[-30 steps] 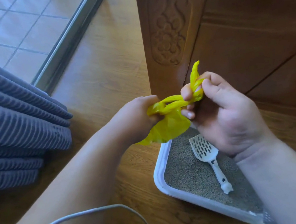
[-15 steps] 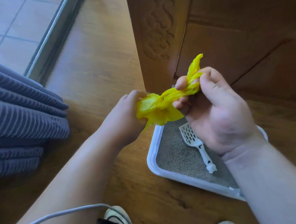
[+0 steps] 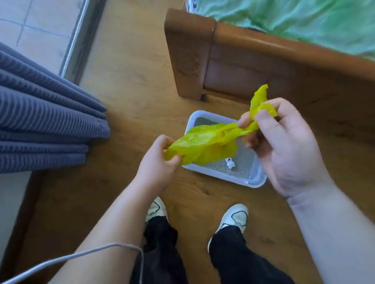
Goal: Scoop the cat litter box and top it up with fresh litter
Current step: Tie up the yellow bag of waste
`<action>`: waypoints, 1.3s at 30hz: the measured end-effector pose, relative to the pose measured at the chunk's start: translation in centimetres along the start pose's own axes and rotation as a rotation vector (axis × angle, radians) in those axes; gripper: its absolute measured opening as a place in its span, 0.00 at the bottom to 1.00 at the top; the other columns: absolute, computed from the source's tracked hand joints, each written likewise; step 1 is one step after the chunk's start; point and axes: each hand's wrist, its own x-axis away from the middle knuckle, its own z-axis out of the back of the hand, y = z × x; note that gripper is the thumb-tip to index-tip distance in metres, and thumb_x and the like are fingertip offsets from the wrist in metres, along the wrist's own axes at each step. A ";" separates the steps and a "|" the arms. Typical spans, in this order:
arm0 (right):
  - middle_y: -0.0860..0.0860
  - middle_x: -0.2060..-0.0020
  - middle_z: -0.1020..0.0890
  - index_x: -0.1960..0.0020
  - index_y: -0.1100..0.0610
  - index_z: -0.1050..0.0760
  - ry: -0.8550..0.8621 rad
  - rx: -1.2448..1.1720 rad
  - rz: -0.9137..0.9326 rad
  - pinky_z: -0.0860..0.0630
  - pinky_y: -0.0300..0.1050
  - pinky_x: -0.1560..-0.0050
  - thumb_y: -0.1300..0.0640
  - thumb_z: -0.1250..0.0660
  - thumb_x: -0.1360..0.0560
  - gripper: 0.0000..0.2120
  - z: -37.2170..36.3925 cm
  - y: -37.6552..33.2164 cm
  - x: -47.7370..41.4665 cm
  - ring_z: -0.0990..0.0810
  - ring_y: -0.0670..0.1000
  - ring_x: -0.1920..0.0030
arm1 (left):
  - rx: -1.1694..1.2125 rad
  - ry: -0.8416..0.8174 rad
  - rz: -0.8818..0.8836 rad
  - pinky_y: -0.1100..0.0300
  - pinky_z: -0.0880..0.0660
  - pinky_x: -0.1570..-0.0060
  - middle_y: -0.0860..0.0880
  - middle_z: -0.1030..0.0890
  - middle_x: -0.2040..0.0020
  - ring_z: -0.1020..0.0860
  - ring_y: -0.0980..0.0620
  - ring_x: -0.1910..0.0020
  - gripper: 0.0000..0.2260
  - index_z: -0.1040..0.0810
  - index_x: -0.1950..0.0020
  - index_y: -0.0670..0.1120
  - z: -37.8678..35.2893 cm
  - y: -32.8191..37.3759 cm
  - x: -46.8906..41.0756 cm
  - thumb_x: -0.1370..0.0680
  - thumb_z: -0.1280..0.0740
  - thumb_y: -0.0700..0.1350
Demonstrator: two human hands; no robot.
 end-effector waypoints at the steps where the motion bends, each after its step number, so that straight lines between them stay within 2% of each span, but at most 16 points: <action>1: 0.54 0.61 0.18 0.52 0.53 0.31 0.012 0.089 0.032 0.27 0.42 0.62 0.62 0.39 0.20 0.04 -0.4 -2.8 1.2 0.23 0.51 0.61 | 0.022 -0.015 0.005 0.57 0.30 0.66 0.50 0.20 0.59 0.27 0.52 0.67 0.06 0.27 0.50 0.51 1.2 2.1 2.0 0.25 0.33 0.43; 4: 0.52 0.62 0.16 0.39 0.52 0.34 0.033 0.310 0.083 0.25 0.39 0.62 0.66 0.39 0.19 0.13 -1.4 -10.9 4.7 0.19 0.49 0.60 | 0.017 -0.069 -0.030 0.56 0.29 0.65 0.48 0.20 0.59 0.25 0.51 0.66 0.07 0.27 0.50 0.51 4.8 8.2 7.3 0.25 0.34 0.43; 6: 0.50 0.61 0.15 0.32 0.52 0.34 0.031 0.398 0.109 0.22 0.38 0.56 0.65 0.38 0.18 0.17 -1.8 -15.8 6.6 0.17 0.48 0.56 | -0.002 -0.101 -0.078 0.58 0.30 0.67 0.51 0.22 0.61 0.25 0.52 0.65 0.06 0.28 0.51 0.52 7.0 11.9 10.0 0.25 0.34 0.42; 8: 0.48 0.60 0.15 0.35 0.55 0.29 0.038 0.460 0.152 0.22 0.37 0.55 0.64 0.38 0.18 0.13 -2.2 -20.3 8.4 0.16 0.47 0.55 | -0.013 -0.111 -0.119 0.60 0.31 0.68 0.52 0.22 0.61 0.23 0.49 0.64 0.07 0.28 0.52 0.52 9.0 15.3 12.4 0.25 0.33 0.42; 10: 0.48 0.59 0.15 0.45 0.53 0.24 0.070 0.504 0.216 0.23 0.37 0.56 0.62 0.38 0.18 0.06 -2.6 -24.8 10.3 0.16 0.48 0.56 | -0.005 -0.117 -0.156 0.61 0.29 0.67 0.51 0.20 0.60 0.21 0.46 0.61 0.06 0.28 0.53 0.53 10.8 18.5 14.5 0.25 0.33 0.43; 13: 0.50 0.58 0.15 0.53 0.52 0.25 0.145 0.516 0.299 0.26 0.37 0.59 0.61 0.38 0.18 0.08 -3.3 -31.2 13.6 0.20 0.44 0.61 | -0.009 -0.154 -0.267 0.55 0.25 0.59 0.51 0.19 0.60 0.20 0.47 0.58 0.05 0.27 0.54 0.53 13.4 23.5 17.5 0.25 0.32 0.45; 16: 0.51 0.58 0.16 0.52 0.53 0.25 0.234 0.537 0.400 0.24 0.43 0.58 0.61 0.39 0.17 0.08 -3.7 -36.8 17.7 0.20 0.45 0.62 | -0.038 -0.231 -0.409 0.52 0.24 0.55 0.52 0.20 0.60 0.20 0.49 0.57 0.04 0.26 0.54 0.53 15.4 28.5 20.4 0.24 0.32 0.45; 18: 0.52 0.58 0.16 0.51 0.56 0.25 0.311 0.544 0.468 0.20 0.47 0.56 0.60 0.39 0.17 0.06 -3.4 -39.9 20.5 0.19 0.48 0.60 | -0.070 -0.274 -0.513 0.58 0.26 0.57 0.53 0.19 0.59 0.21 0.52 0.58 0.04 0.25 0.53 0.54 16.3 31.9 22.1 0.24 0.31 0.46; 21: 0.51 0.59 0.16 0.50 0.58 0.25 0.462 0.557 0.558 0.21 0.43 0.57 0.60 0.39 0.17 0.06 -2.1 -43.3 24.8 0.19 0.48 0.60 | -0.136 -0.344 -0.698 0.67 0.28 0.58 0.56 0.19 0.56 0.22 0.60 0.58 0.06 0.23 0.48 0.54 16.6 37.0 24.4 0.23 0.30 0.47; 25: 0.52 0.59 0.16 0.51 0.56 0.25 0.666 0.545 0.643 0.22 0.44 0.57 0.59 0.39 0.17 0.06 0.9 -46.5 30.4 0.20 0.57 0.59 | -0.230 -0.466 -0.869 0.62 0.27 0.58 0.57 0.20 0.59 0.23 0.63 0.59 0.05 0.26 0.54 0.60 15.1 43.1 27.6 0.24 0.30 0.51; 27: 0.52 0.59 0.16 0.50 0.55 0.25 0.767 0.545 0.678 0.22 0.44 0.59 0.60 0.39 0.17 0.06 2.6 -47.7 33.2 0.20 0.54 0.61 | -0.230 -0.512 -0.928 0.56 0.24 0.55 0.57 0.19 0.60 0.21 0.61 0.59 0.04 0.25 0.54 0.62 13.6 45.6 29.5 0.27 0.32 0.57; 29: 0.52 0.59 0.15 0.50 0.54 0.24 0.861 0.540 0.716 0.22 0.44 0.60 0.60 0.39 0.17 0.06 4.4 -48.8 36.2 0.20 0.51 0.62 | -0.234 -0.567 -0.978 0.52 0.22 0.53 0.56 0.19 0.60 0.20 0.57 0.59 0.06 0.24 0.52 0.59 11.5 47.9 31.5 0.28 0.32 0.57; 31: 0.50 0.60 0.15 0.50 0.54 0.24 0.938 0.543 0.752 0.22 0.41 0.61 0.60 0.39 0.17 0.07 6.4 -49.8 39.4 0.19 0.48 0.63 | -0.255 -0.594 -1.054 0.55 0.22 0.57 0.57 0.21 0.64 0.22 0.59 0.64 0.04 0.25 0.55 0.55 9.0 50.1 34.3 0.24 0.30 0.51; 34: 0.44 0.65 0.17 0.52 0.52 0.24 1.065 0.556 0.770 0.24 0.38 0.61 0.59 0.38 0.17 0.07 10.3 -50.8 44.0 0.21 0.44 0.66 | -0.243 -0.664 -1.116 0.67 0.28 0.67 0.56 0.25 0.68 0.26 0.64 0.71 0.07 0.27 0.57 0.53 4.6 53.2 38.4 0.22 0.31 0.45; 37: 0.57 0.59 0.16 0.51 0.51 0.23 1.163 0.506 0.790 0.24 0.46 0.61 0.53 0.36 0.19 0.05 14.9 -51.3 48.5 0.21 0.48 0.65 | -0.233 -0.736 -1.158 0.70 0.29 0.68 0.54 0.25 0.66 0.25 0.64 0.72 0.06 0.26 0.56 0.51 -0.5 55.8 42.8 0.21 0.31 0.43; 39: 0.60 0.57 0.16 0.50 0.54 0.23 1.207 0.475 0.797 0.23 0.44 0.62 0.56 0.37 0.18 0.05 18.2 -51.4 51.5 0.21 0.48 0.65 | -0.246 -0.747 -1.219 0.70 0.30 0.67 0.54 0.26 0.66 0.27 0.63 0.71 0.07 0.26 0.57 0.52 -4.4 57.4 45.3 0.22 0.31 0.44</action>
